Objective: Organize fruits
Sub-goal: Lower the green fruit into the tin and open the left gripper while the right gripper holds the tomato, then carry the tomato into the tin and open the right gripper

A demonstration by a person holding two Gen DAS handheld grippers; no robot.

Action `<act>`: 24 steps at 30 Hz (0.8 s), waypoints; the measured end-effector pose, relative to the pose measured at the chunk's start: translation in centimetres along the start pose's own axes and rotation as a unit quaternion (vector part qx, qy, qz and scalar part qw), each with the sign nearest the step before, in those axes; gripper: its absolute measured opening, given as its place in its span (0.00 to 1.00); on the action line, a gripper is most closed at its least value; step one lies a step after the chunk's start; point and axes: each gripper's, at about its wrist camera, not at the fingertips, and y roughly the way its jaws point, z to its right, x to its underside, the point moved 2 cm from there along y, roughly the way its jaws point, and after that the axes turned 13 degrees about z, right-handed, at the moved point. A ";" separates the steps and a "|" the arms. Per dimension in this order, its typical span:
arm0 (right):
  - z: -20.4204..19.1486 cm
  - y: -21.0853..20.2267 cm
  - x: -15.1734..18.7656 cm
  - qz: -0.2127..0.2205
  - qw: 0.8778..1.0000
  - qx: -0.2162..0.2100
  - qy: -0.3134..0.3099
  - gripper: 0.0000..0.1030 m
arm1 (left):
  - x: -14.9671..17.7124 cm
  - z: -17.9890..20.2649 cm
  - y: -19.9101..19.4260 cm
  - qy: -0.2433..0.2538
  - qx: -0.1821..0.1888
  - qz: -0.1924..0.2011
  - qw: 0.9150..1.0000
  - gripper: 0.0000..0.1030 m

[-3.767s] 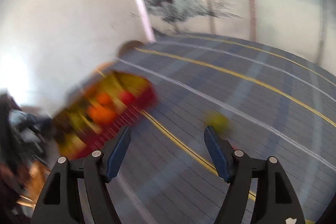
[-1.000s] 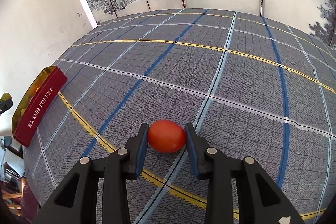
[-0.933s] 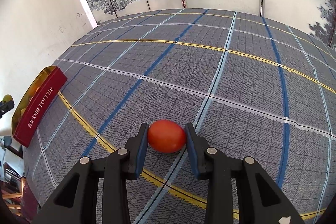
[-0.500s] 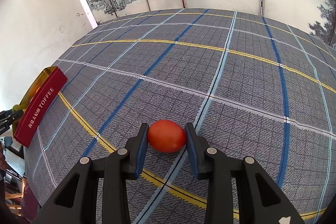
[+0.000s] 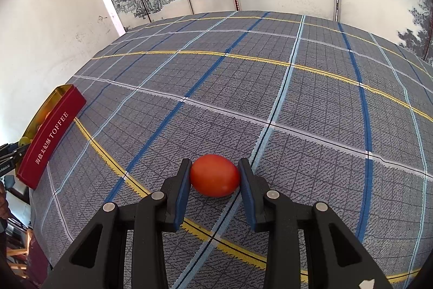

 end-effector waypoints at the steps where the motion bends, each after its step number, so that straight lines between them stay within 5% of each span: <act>1: -0.1 0.0 0.0 0.000 1.000 0.001 -0.002 0.31 | 0.0 0.1 0.0 0.001 0.000 0.000 1.000 0.39; 24: -2.2 -0.8 0.9 0.001 1.000 -0.002 -0.014 0.31 | -0.6 -0.9 -3.0 -0.007 -0.014 0.034 0.999 0.50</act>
